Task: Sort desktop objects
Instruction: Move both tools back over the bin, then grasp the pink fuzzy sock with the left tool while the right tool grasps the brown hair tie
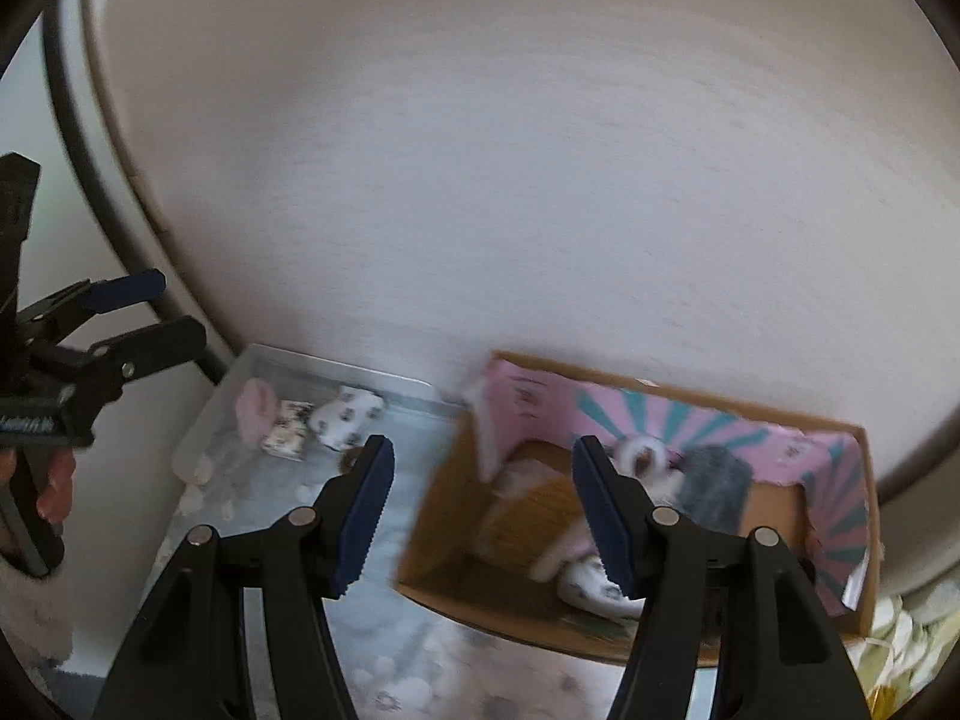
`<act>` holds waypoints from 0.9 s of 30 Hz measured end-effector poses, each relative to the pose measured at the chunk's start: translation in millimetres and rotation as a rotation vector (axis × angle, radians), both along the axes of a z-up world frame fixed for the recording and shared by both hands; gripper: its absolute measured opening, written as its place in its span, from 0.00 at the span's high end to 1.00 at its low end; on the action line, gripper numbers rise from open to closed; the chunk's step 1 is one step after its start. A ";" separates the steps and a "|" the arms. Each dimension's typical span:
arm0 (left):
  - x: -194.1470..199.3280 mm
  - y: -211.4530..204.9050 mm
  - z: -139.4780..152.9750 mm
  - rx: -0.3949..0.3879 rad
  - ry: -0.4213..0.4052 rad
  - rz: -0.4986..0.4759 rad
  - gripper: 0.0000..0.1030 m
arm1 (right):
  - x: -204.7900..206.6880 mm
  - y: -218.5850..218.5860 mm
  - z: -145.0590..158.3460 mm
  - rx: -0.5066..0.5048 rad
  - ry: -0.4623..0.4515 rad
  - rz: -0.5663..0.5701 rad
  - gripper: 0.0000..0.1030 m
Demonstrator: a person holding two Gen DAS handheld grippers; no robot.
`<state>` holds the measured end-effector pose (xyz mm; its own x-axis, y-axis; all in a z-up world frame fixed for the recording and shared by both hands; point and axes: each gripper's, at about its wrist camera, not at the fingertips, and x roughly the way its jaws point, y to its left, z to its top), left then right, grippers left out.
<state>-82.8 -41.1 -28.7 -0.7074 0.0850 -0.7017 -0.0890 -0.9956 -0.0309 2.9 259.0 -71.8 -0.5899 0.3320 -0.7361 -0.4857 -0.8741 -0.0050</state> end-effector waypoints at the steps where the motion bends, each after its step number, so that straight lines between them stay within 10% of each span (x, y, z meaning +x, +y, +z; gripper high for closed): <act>1: 2.2 -11.2 -0.6 -0.001 -0.002 0.031 0.00 | -5.4 -4.7 0.1 0.001 0.004 0.017 0.44; 12: 19.4 -74.8 -65.1 0.095 -0.060 0.229 0.02 | -69.4 -67.7 -61.8 -0.125 0.001 0.189 0.44; 19: -5.7 -84.6 -146.5 0.150 -0.139 0.304 0.16 | -95.4 -75.3 -137.2 -0.048 -0.093 0.110 0.44; 27: -17.2 -105.4 -174.0 0.228 -0.154 0.377 0.16 | -107.6 -50.1 -171.8 -0.029 -0.114 0.021 0.44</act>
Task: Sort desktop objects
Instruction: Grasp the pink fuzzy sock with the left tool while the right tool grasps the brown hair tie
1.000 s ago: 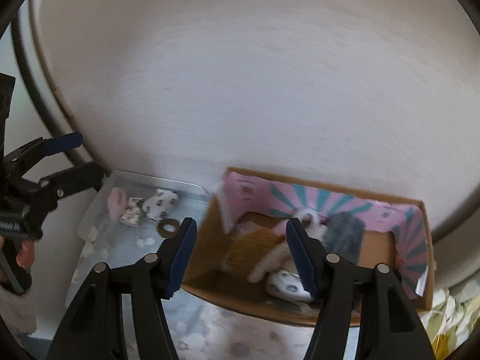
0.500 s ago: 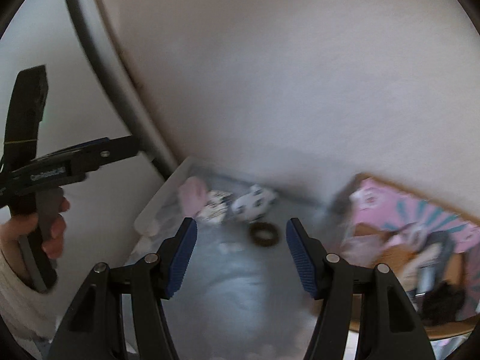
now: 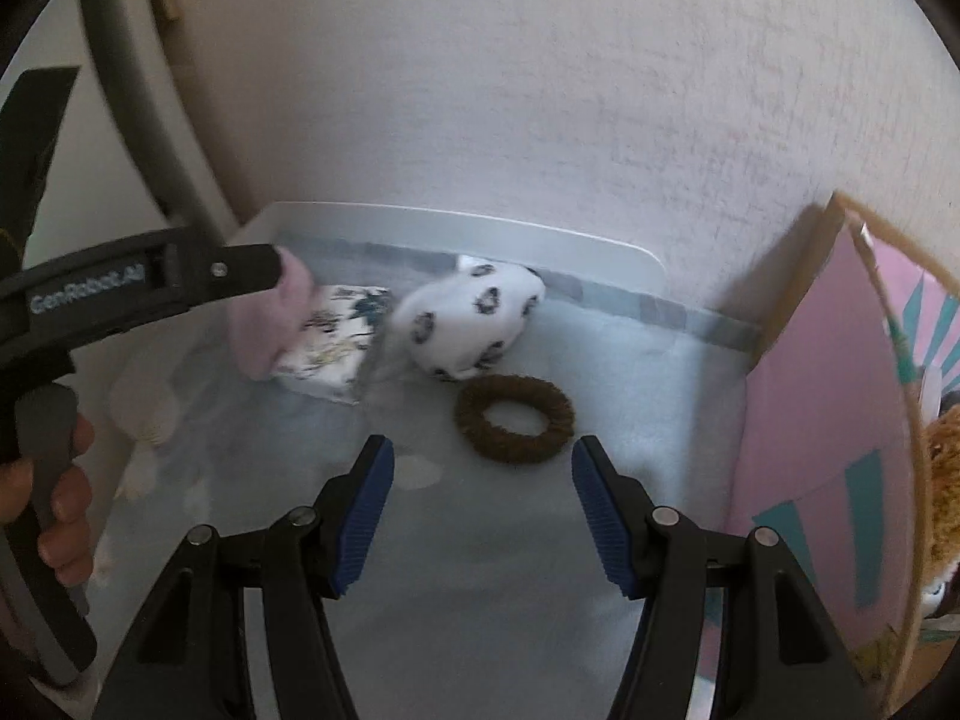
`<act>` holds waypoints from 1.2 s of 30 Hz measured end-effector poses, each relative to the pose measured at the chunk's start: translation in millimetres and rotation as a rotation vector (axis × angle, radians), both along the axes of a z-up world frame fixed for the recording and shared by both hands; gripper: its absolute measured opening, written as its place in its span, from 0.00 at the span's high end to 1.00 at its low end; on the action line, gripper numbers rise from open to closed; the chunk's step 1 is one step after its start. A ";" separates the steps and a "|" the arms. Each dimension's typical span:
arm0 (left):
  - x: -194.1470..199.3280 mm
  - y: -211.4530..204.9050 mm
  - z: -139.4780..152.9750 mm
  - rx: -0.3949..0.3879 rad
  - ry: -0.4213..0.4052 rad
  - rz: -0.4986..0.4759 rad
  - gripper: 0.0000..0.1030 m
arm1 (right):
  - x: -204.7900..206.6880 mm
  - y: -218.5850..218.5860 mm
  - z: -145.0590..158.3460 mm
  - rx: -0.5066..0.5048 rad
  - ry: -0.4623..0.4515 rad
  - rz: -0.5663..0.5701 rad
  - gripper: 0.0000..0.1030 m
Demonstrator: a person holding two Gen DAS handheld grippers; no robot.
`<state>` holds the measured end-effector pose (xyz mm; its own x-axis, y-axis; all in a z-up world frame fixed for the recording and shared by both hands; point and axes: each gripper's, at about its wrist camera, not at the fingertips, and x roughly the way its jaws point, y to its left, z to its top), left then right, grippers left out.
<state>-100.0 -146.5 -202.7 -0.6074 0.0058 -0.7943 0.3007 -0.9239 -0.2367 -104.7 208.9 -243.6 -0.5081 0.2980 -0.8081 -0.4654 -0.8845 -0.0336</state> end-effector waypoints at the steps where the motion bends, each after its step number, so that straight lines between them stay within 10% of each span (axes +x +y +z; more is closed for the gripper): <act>1: -1.1 -0.9 -2.8 0.003 -0.005 0.000 0.16 | -0.7 3.9 -1.2 0.000 0.003 -0.010 0.44; 11: -1.4 -4.8 -17.1 0.012 -0.030 -0.013 0.42 | -5.7 20.2 -10.6 0.018 -0.005 -0.018 0.44; 18: 8.4 -8.9 -11.6 0.009 -0.006 -0.013 0.60 | -7.3 17.5 -10.5 0.049 -0.016 0.128 0.78; 24: 16.2 -9.6 -2.8 0.018 0.013 -0.029 0.79 | -5.4 15.9 -3.3 0.075 -0.004 0.147 0.86; 36: 15.1 -18.5 1.4 0.030 0.028 -0.026 0.85 | 2.8 7.7 18.2 0.089 0.019 0.165 0.86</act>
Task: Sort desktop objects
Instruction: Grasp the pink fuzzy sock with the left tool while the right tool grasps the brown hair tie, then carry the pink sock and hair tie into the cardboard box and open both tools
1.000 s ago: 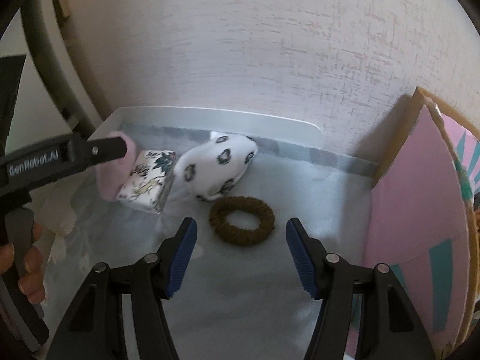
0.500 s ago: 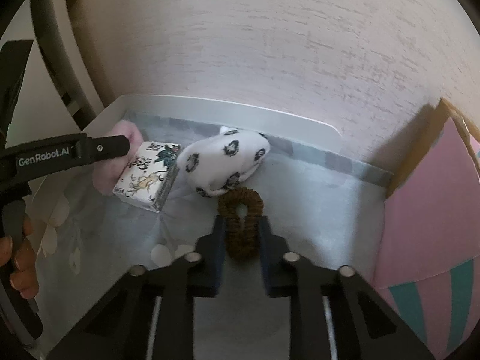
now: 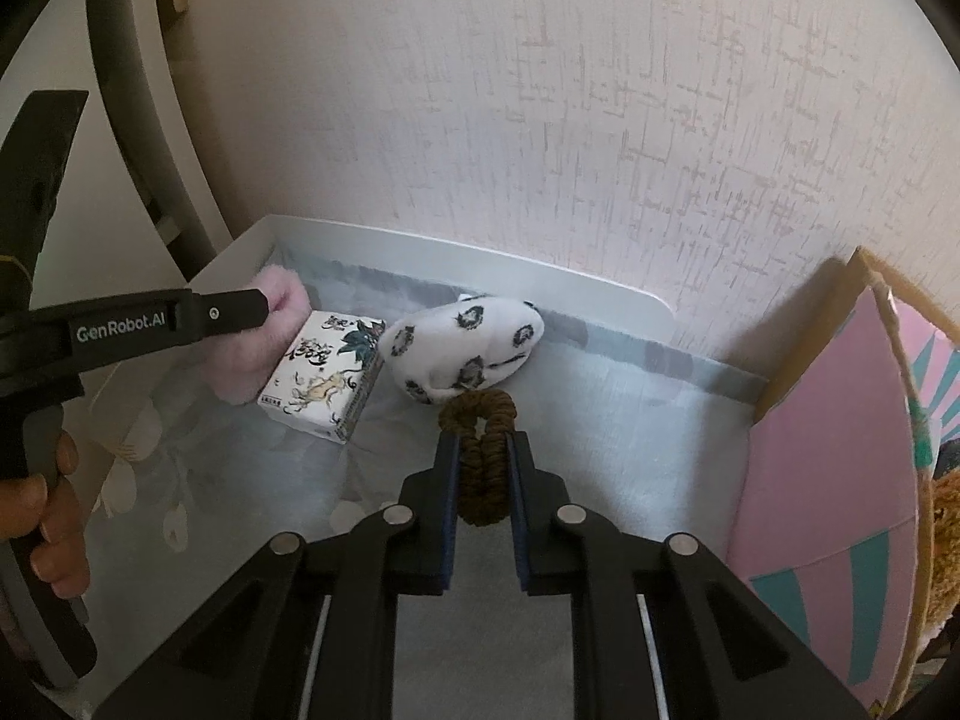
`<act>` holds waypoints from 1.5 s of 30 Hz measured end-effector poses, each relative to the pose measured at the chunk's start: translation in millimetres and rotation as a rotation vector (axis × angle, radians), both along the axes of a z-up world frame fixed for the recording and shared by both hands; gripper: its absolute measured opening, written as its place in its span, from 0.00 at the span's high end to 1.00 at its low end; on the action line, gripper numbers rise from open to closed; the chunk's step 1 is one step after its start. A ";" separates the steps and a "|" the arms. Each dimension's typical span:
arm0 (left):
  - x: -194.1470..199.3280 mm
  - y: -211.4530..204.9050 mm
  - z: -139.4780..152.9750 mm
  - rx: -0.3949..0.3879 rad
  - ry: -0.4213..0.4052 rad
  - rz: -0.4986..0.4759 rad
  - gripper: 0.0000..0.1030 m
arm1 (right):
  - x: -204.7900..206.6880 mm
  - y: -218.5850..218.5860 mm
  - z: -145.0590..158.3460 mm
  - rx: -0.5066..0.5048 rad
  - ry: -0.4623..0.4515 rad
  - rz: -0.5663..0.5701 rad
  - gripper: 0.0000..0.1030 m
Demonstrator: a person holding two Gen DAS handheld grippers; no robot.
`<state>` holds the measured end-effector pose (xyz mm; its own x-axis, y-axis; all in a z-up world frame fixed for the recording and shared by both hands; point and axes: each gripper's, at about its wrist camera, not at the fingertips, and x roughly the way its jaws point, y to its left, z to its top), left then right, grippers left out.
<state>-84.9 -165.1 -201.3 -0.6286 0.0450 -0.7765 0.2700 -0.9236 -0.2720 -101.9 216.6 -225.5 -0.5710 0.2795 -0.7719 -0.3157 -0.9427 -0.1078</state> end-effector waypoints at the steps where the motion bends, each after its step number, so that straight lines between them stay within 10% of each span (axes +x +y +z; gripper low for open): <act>1: 1.3 -0.5 1.3 -0.001 0.002 0.000 0.85 | 0.8 -0.1 1.1 0.001 0.002 0.000 0.86; 18: 29.5 -7.0 89.3 -0.051 0.085 -0.087 0.87 | 5.0 -22.2 66.2 -0.014 0.068 -0.003 0.86; 31: 16.2 94.5 192.1 -0.101 0.218 -0.379 0.87 | 64.6 29.4 183.5 0.013 0.144 -0.125 0.86; 45: -4.4 247.8 167.8 -0.087 0.137 -0.714 0.87 | 161.4 129.1 201.0 0.024 0.014 -0.325 0.86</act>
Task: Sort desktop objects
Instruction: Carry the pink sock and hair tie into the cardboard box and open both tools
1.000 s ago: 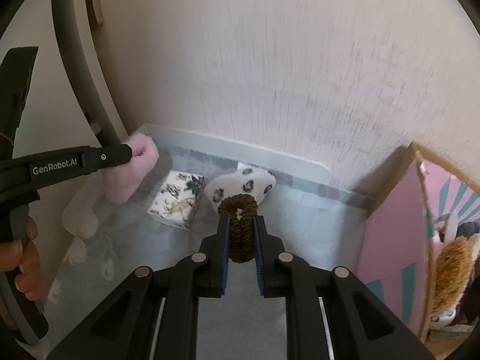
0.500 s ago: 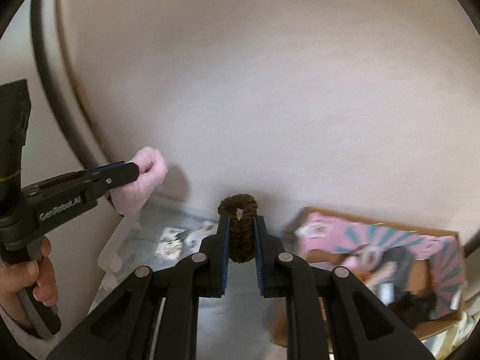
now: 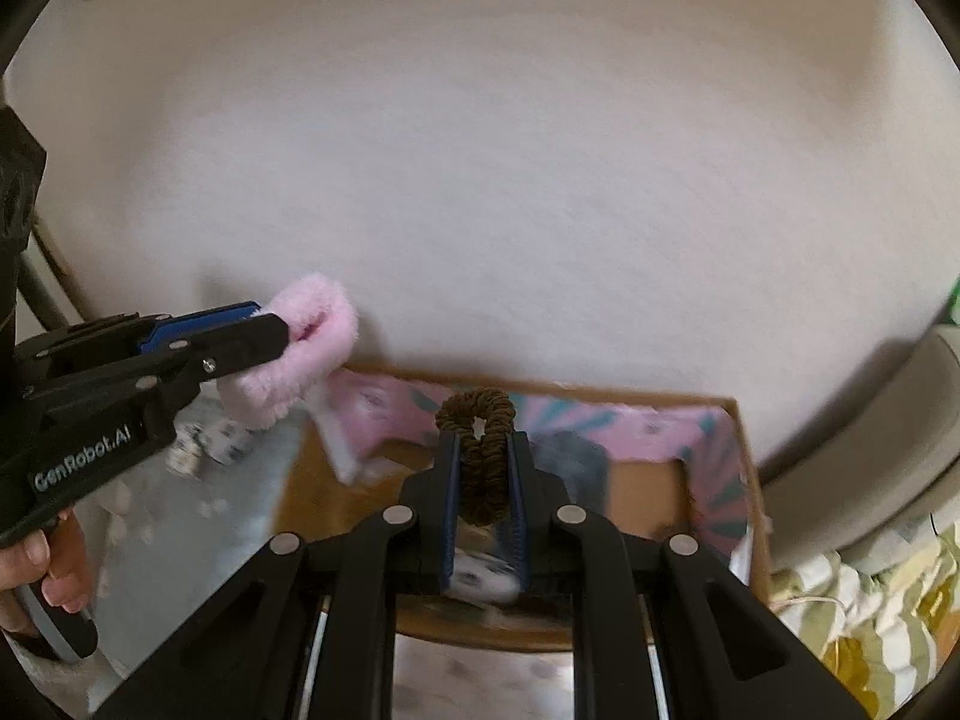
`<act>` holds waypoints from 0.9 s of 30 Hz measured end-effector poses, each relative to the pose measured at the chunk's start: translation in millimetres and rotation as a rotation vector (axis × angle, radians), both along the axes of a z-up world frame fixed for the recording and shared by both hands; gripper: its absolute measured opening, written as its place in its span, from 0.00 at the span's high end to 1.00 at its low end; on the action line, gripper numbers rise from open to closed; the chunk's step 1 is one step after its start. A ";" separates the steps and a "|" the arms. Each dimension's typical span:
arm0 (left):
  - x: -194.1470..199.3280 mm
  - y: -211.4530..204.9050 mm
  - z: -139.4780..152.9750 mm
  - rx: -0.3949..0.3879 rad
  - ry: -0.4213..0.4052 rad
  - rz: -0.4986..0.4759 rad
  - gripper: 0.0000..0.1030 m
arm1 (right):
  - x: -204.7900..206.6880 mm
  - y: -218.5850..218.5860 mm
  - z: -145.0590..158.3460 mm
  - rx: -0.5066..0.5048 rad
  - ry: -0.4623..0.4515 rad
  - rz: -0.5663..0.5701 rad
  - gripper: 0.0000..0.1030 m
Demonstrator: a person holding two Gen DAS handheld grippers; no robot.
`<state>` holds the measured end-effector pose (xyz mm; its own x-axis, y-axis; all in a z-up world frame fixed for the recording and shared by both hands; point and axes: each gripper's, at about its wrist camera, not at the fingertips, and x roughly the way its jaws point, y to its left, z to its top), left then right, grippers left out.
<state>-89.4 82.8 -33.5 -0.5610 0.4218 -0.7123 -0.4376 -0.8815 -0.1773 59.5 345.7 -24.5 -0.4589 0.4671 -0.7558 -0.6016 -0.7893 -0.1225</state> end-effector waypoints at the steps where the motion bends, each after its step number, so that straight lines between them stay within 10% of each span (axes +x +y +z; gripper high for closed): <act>1: -14.7 17.0 -13.4 -0.007 -0.005 -0.007 0.87 | 6.8 4.5 -2.0 -0.007 -0.005 -0.010 0.86; 16: -48.5 81.0 -39.8 -0.056 -0.127 -0.045 0.82 | 19.6 38.7 -32.4 -0.118 -0.032 -0.057 0.78; 19: -47.7 79.2 -41.9 -0.105 -0.125 -0.020 0.42 | 22.1 45.5 -39.3 -0.133 -0.046 -0.086 0.37; 20: -46.8 75.0 -40.2 -0.117 -0.112 -0.007 0.03 | 23.5 45.3 -38.8 -0.127 -0.046 -0.092 0.30; 27: -42.9 57.6 -27.4 -0.087 -0.077 0.011 0.00 | 34.0 44.5 -27.8 -0.117 -0.034 -0.146 0.29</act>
<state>-132.3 140.4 -60.9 -0.5079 0.3503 -0.7870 -0.4157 -0.8998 -0.1323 93.5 390.2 -52.3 -0.3661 0.4346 -0.8228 -0.7075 -0.7044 -0.0572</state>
